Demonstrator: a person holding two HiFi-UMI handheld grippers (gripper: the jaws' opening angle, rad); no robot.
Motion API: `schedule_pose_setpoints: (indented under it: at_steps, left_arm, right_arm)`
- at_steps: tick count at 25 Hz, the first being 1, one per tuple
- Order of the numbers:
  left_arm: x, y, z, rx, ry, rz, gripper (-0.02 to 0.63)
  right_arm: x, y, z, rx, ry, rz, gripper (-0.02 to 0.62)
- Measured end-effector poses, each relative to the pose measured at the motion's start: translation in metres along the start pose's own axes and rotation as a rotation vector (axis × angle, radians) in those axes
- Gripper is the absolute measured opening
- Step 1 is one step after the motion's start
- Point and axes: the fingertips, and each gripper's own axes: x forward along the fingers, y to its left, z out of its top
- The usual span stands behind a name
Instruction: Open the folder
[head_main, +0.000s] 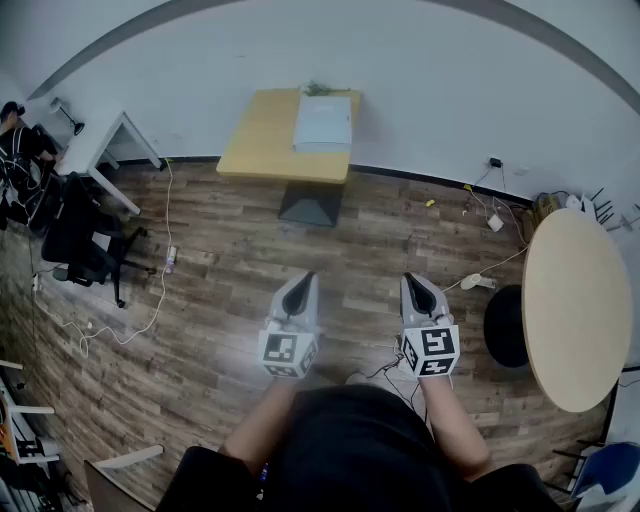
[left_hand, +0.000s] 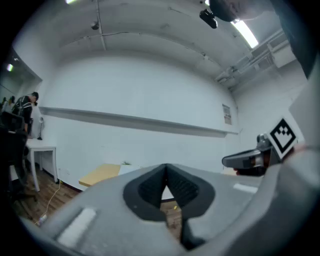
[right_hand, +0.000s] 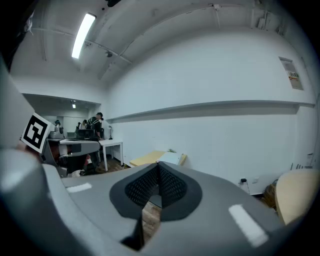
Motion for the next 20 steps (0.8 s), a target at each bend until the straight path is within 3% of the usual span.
schedule_pose_setpoints:
  at_steps: [4, 10, 20]
  left_arm:
    - [0.005, -0.011, -0.001, 0.001, -0.006, 0.009, 0.002]
    - [0.01, -0.008, -0.004, -0.002, -0.008, 0.027, 0.002]
    - [0.07, 0.053, -0.01, -0.022, -0.02, 0.017, 0.002]
  right_arm:
    - [-0.005, -0.011, -0.003, -0.018, 0.002, 0.006, 0.002]
    - [0.001, -0.02, -0.007, 0.042, -0.01, 0.019, 0.003]
    - [0.082, -0.034, 0.003, 0.025, -0.03, -0.007, 0.003]
